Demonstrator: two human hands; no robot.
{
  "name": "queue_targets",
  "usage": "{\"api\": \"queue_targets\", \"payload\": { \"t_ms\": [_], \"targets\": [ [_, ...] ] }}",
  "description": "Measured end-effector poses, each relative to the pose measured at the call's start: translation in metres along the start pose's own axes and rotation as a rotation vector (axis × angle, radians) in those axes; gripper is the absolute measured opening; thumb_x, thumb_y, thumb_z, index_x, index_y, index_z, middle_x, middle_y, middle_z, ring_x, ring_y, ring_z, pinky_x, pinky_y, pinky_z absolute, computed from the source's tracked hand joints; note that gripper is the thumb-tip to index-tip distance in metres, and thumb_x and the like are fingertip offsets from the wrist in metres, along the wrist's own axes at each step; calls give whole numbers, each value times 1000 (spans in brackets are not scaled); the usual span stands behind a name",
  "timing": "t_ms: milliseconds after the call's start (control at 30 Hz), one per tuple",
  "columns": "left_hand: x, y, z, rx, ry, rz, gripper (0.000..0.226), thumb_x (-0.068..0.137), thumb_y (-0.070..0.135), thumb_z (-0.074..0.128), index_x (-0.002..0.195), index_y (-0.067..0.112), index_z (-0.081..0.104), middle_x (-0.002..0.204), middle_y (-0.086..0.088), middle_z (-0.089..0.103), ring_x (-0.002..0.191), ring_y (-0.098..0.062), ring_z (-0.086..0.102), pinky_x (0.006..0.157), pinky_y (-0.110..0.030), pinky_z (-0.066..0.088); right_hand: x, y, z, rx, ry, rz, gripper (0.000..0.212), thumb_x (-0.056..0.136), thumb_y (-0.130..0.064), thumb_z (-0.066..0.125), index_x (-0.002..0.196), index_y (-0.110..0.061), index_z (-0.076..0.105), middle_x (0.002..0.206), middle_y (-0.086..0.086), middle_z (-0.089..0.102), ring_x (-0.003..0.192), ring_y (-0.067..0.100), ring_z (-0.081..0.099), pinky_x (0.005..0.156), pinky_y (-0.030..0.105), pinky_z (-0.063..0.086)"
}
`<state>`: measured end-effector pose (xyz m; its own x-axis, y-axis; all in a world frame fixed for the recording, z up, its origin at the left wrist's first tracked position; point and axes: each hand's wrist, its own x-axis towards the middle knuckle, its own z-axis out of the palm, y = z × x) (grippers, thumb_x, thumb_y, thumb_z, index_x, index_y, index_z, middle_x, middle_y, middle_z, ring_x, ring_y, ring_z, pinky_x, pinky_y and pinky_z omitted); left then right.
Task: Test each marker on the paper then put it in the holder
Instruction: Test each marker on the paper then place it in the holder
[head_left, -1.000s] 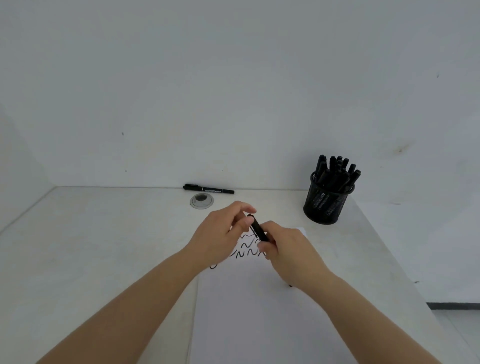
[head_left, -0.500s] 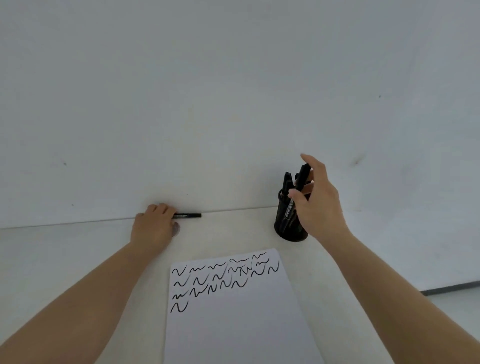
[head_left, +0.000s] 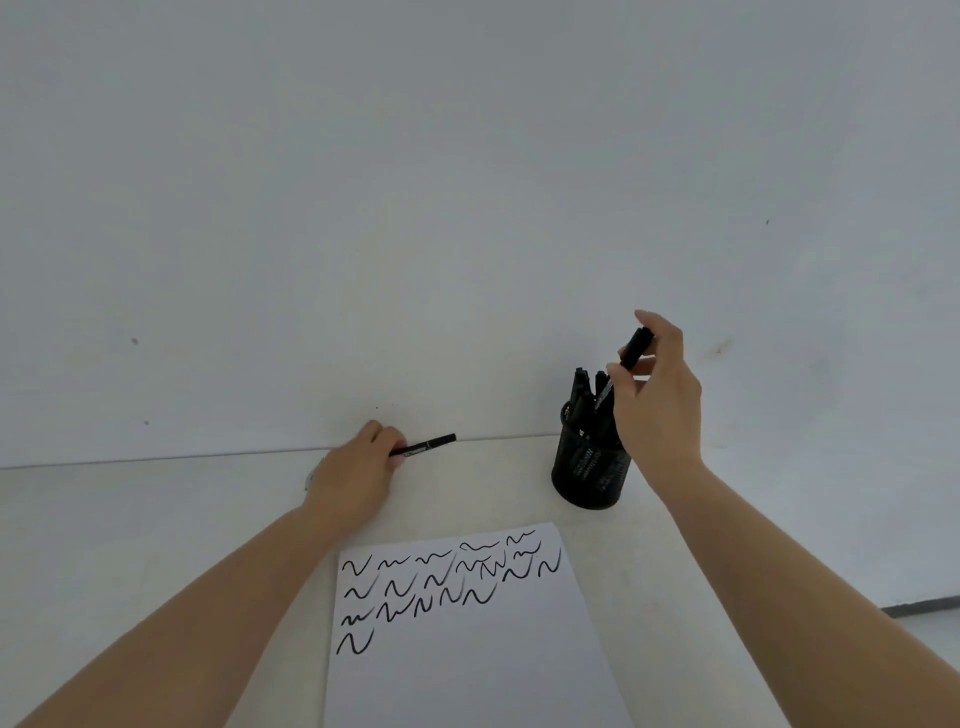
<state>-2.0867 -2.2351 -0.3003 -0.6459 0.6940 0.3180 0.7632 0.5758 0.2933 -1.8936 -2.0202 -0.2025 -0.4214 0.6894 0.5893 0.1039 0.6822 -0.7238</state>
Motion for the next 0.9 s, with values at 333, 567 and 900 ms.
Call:
{"api": "queue_targets", "payload": {
  "t_ms": [333,567,900],
  "targets": [
    [-43,43,-22,-310,115,109,13,93,27,48,104,24,56,91,15,53,69,-3,49,61,-22,43,-12,5,12,-311,-24,-74,38,87,-16,57,122,-24,45,78,-4,48,83,30,53,70,37,42],
    [-69,63,-34,-606,131,-18,16,91,27,52,86,42,53,73,20,59,61,-5,49,54,-13,37,-12,5,10,-435,-54,-21,28,91,-27,51,118,-21,53,88,8,51,84,37,53,70,32,36],
    [-89,76,-47,-740,76,-130,22,92,21,49,88,41,58,68,7,53,54,-2,41,53,-11,37,-25,14,15,-632,-104,-143,31,94,-22,47,119,-8,59,108,12,64,105,36,45,82,41,35]
  ]
}}
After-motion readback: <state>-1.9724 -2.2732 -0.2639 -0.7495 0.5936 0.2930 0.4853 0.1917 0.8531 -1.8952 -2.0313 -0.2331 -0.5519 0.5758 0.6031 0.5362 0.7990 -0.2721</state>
